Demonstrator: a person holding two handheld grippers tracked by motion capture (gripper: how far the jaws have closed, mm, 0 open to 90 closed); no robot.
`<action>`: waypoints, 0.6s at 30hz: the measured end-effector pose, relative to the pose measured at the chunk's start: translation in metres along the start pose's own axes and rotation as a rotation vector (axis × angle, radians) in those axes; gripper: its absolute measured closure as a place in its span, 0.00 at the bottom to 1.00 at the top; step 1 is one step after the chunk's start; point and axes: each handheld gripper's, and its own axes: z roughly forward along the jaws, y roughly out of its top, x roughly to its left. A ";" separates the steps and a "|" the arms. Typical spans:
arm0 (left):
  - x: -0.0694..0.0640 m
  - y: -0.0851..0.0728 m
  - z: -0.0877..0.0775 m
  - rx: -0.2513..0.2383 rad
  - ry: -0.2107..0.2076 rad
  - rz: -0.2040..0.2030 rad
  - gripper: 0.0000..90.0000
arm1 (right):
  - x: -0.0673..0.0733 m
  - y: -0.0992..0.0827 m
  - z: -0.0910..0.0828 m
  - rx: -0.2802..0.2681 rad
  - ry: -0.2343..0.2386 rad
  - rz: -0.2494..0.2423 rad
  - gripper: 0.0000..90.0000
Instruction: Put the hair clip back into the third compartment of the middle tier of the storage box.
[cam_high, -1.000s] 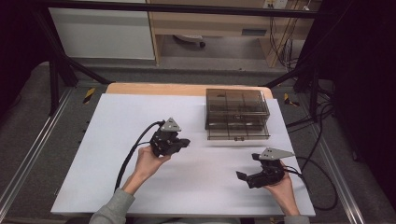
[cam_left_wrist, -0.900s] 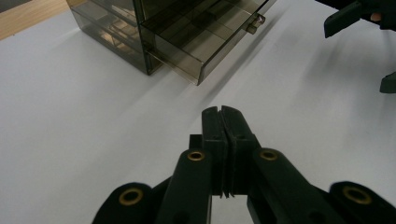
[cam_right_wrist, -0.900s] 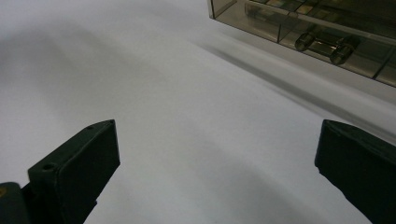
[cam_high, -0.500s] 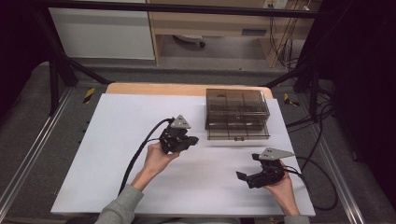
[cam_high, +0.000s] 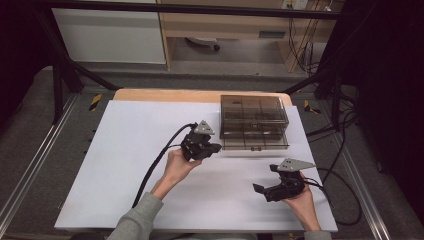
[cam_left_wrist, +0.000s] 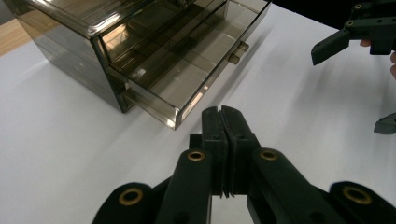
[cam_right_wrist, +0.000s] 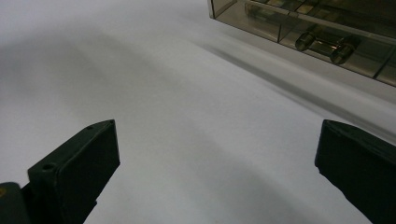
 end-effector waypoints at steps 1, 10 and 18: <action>-0.001 0.001 0.001 -0.005 0.000 -0.001 0.98 | 0.000 0.000 0.000 0.000 0.000 0.001 0.01; -0.005 0.013 0.014 0.001 -0.011 0.013 0.98 | 0.000 0.000 0.000 0.000 0.001 0.001 0.01; -0.007 0.023 0.023 0.003 -0.019 0.017 0.98 | 0.000 0.000 0.000 0.000 0.001 0.002 0.01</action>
